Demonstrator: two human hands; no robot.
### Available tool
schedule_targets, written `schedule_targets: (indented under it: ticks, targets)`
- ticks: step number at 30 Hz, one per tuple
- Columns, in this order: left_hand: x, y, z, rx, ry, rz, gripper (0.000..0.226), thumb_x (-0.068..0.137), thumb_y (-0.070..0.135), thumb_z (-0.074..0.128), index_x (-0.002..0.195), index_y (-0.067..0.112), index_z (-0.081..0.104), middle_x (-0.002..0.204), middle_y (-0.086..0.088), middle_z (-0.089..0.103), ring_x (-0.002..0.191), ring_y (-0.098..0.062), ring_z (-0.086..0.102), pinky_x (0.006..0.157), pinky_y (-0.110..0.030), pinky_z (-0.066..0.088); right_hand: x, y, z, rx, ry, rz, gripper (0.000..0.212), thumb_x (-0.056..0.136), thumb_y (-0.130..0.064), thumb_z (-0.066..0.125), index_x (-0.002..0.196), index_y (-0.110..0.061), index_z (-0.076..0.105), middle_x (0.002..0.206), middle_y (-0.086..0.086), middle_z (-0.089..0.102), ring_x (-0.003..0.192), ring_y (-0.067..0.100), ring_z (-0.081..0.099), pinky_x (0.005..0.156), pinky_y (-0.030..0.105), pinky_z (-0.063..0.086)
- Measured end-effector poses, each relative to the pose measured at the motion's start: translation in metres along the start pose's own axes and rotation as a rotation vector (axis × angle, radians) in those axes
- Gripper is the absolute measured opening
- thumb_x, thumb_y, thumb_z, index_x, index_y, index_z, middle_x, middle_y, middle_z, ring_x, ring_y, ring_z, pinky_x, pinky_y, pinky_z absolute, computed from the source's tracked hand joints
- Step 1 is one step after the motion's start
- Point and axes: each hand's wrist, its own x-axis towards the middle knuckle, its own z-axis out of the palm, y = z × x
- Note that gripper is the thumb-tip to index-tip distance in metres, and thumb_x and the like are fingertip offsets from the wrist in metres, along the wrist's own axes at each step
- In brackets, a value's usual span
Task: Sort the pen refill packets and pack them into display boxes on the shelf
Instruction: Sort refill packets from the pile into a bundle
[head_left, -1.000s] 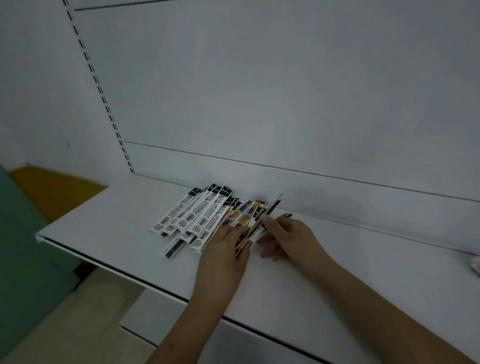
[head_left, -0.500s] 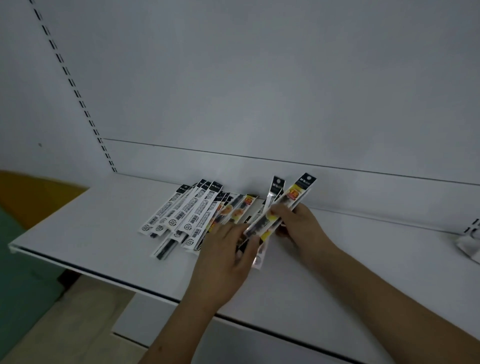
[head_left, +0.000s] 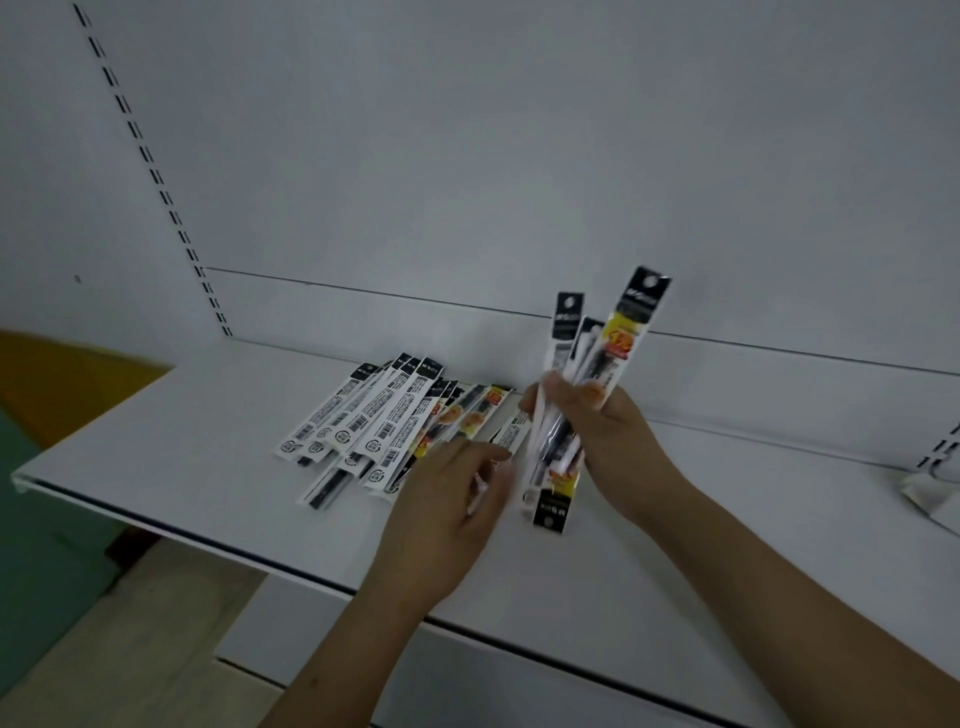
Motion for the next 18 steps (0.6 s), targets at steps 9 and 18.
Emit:
schedule_targets:
  ticks: [9, 18]
  targets:
    - [0.001, -0.015, 0.015, 0.304, 0.040, -0.169, 0.045, 0.078, 0.045, 0.057, 0.108, 0.014, 0.069, 0.096, 0.001, 0.057, 0.094, -0.020, 0.053, 0.080, -0.034, 0.047, 0.003, 0.021, -0.004, -0.227, -0.080, 0.046, 0.005, 0.091, -0.023, 0.066, 0.088, -0.020, 0.064, 0.067, -0.012, 0.070, 0.063, 0.001, 0.065, 0.062, 0.011, 0.048]
    - [0.002, -0.010, 0.013, 0.293, 0.093, -0.138, 0.042, 0.086, 0.052, 0.052, 0.111, 0.023, 0.070, 0.100, 0.007, 0.058, 0.097, -0.012, 0.054, 0.085, -0.029, 0.039, 0.008, 0.017, -0.014, -0.093, -0.012, -0.041, 0.032, 0.086, -0.044, 0.058, 0.088, -0.012, 0.057, 0.067, 0.003, 0.064, 0.063, 0.017, 0.065, 0.067, 0.023, 0.052]
